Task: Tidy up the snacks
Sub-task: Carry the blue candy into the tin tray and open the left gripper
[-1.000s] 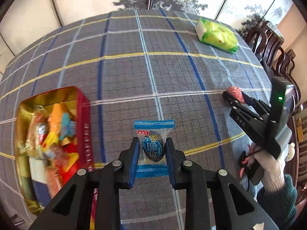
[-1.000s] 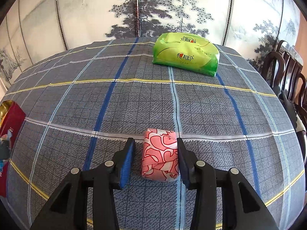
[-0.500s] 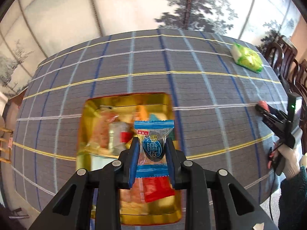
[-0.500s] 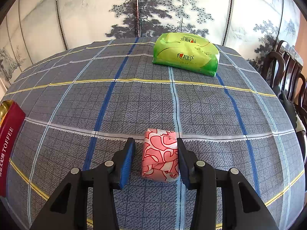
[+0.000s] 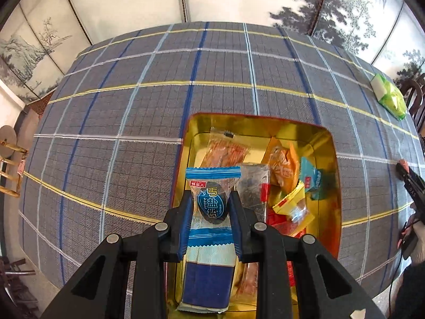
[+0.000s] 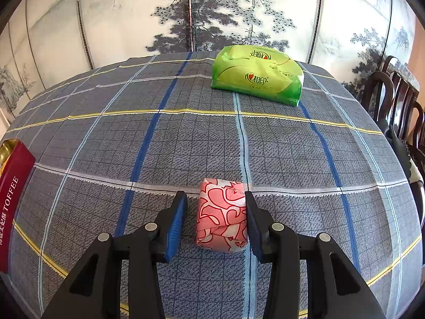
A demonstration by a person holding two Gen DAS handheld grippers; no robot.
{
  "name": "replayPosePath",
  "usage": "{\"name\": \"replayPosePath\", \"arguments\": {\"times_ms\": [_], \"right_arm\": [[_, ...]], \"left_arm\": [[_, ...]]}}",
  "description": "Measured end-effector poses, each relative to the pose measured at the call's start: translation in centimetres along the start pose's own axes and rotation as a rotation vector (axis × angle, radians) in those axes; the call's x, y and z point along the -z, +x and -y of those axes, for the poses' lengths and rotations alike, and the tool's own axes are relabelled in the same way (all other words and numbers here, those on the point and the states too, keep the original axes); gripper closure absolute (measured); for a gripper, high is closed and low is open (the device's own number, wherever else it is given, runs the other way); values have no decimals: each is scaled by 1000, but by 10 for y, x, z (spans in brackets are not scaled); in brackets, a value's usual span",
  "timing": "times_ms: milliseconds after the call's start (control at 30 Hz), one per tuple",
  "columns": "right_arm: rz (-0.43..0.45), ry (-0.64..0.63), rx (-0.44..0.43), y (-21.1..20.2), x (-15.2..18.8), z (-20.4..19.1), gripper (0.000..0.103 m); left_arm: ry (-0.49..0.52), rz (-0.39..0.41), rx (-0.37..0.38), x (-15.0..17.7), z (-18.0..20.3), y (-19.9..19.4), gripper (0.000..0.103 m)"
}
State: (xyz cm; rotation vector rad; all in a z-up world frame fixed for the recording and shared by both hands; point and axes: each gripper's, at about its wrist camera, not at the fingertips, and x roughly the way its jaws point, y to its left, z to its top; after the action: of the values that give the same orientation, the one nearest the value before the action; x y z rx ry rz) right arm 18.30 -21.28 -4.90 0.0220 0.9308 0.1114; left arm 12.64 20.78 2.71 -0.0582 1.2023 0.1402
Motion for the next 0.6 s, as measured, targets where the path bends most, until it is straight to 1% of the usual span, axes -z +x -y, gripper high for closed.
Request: {"name": "replayPosePath", "arguments": {"times_ms": [100, 267, 300, 500, 567, 600], "right_arm": [[0, 0, 0, 0, 0, 0, 59], [0, 0, 0, 0, 0, 0, 59], [0, 1, 0, 0, 0, 0, 59], [0, 3, -2, 0, 0, -1, 59], [-1, 5, -5, 0, 0, 0, 58], [-3, 3, -14, 0, 0, 0, 54]], "left_arm": [[3, -16, 5, 3, -1, 13, 79], [-10, -39, -13, 4, -6, 30, 79], [-4, -41, -2, 4, -5, 31, 79], [20, -41, -33, 9, -1, 39, 77], [15, -44, -31, 10, -2, 41, 76], [16, -44, -30, 10, -2, 42, 76]]}}
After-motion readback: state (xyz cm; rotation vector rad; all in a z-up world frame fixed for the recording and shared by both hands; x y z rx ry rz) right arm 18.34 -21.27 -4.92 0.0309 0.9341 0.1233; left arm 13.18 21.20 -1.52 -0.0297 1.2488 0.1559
